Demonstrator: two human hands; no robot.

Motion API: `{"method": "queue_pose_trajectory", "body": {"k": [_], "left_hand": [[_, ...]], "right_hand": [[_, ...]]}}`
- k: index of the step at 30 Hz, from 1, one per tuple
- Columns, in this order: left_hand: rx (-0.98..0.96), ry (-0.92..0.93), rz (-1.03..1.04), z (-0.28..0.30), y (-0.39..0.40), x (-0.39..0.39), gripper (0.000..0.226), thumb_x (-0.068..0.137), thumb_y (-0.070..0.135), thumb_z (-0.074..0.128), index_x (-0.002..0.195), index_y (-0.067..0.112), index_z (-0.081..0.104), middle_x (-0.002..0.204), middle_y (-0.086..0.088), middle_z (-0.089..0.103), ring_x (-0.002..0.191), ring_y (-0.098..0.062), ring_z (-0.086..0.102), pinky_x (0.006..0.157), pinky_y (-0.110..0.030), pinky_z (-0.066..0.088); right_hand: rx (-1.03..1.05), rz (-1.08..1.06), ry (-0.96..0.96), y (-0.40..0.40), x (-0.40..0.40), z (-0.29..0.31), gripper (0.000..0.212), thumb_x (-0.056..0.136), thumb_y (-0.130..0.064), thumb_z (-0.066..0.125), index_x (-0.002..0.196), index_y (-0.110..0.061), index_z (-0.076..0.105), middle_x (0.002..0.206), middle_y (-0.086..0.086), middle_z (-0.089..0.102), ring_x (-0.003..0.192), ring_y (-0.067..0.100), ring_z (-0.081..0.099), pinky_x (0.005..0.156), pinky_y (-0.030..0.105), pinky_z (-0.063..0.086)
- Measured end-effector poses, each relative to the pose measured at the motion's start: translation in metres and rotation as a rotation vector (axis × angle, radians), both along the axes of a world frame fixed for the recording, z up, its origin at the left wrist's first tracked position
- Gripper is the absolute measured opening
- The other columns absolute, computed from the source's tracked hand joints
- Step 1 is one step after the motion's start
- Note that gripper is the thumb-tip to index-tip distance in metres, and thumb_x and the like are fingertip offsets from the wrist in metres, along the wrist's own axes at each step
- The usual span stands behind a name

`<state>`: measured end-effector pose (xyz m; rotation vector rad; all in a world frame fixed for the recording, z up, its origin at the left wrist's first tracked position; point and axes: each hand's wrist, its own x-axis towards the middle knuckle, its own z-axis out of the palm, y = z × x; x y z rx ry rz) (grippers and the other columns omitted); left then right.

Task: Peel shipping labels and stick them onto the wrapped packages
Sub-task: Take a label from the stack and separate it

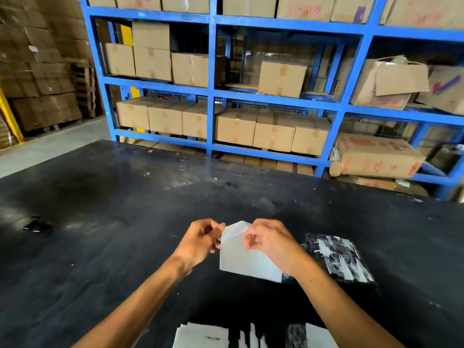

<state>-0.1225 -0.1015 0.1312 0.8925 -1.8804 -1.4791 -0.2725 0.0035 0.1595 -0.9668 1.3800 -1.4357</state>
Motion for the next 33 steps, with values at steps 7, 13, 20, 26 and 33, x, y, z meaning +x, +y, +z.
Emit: {"method": "queue_pose_trajectory", "body": {"k": [7, 13, 20, 26, 33], "left_hand": [[-0.126, -0.365, 0.305, -0.056, -0.043, 0.016, 0.032, 0.094, 0.021, 0.051, 0.066, 0.006, 0.052, 0.054, -0.003, 0.054, 0.052, -0.019, 0.050, 0.049, -0.026, 0.038], [-0.065, -0.540, 0.401, -0.090, -0.073, 0.040, 0.028, 0.094, 0.018, 0.047, 0.084, -0.005, 0.061, 0.092, -0.021, 0.066, 0.080, -0.034, 0.058, 0.068, -0.034, 0.041], [-0.045, -0.396, 0.519, -0.082, -0.076, 0.041, 0.029, 0.093, 0.018, 0.042, 0.094, -0.005, 0.059, 0.082, -0.022, 0.068, 0.067, -0.032, 0.058, 0.061, -0.032, 0.040], [-0.010, -0.005, 0.359, -0.051, -0.053, 0.028, 0.024, 0.099, 0.022, 0.042, 0.092, 0.001, 0.052, 0.044, -0.004, 0.060, 0.029, -0.011, 0.048, 0.034, -0.017, 0.036], [0.080, 0.197, 0.151, -0.028, -0.017, 0.019, 0.030, 0.100, 0.030, 0.041, 0.094, 0.008, 0.060, 0.079, -0.003, 0.073, 0.042, -0.011, 0.063, 0.048, -0.021, 0.055]], "right_hand": [[-0.191, -0.140, -0.418, 0.003, -0.014, 0.006, 0.022, 0.060, -0.008, 0.057, 0.045, -0.013, 0.042, 0.042, 0.001, 0.039, 0.047, 0.016, 0.038, 0.060, 0.030, 0.035], [-0.331, -0.337, -0.498, 0.009, -0.028, 0.016, 0.025, 0.058, -0.012, 0.057, 0.051, -0.016, 0.033, 0.058, 0.003, 0.034, 0.057, 0.016, 0.036, 0.062, 0.032, 0.030], [-0.037, -0.273, 0.008, 0.026, -0.040, 0.005, 0.023, 0.081, -0.012, 0.049, 0.059, -0.009, 0.056, 0.053, 0.004, 0.052, 0.051, 0.016, 0.049, 0.066, 0.034, 0.045], [0.587, 0.196, 0.527, 0.042, -0.017, -0.038, 0.019, 0.084, -0.010, 0.053, 0.069, -0.008, 0.064, 0.062, 0.005, 0.065, 0.056, 0.014, 0.059, 0.060, 0.023, 0.052], [0.863, 0.526, 0.639, 0.054, 0.024, -0.114, 0.021, 0.081, -0.002, 0.057, 0.092, 0.012, 0.068, 0.084, 0.021, 0.071, 0.051, 0.005, 0.061, 0.062, 0.021, 0.053]]}}
